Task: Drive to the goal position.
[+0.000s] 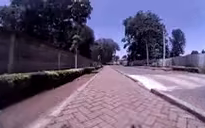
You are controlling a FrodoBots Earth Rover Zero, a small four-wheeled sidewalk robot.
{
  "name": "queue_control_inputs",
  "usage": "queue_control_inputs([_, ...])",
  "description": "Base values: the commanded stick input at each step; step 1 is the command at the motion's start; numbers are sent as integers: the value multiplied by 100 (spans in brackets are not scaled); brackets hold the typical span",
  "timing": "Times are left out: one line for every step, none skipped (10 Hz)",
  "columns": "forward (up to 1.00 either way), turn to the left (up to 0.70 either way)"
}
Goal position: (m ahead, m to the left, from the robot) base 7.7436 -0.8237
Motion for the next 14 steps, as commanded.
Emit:
queue_control_inputs([70,0])
queue_control_inputs([70,0])
queue_control_inputs([70,0])
queue_control_inputs([70,0])
queue_control_inputs([70,0])
queue_control_inputs([70,0])
queue_control_inputs([70,0])
queue_control_inputs([70,0])
queue_control_inputs([70,0])
queue_control_inputs([70,0])
queue_control_inputs([70,0])
queue_control_inputs([70,0])
queue_control_inputs([70,0])
queue_control_inputs([70,0])
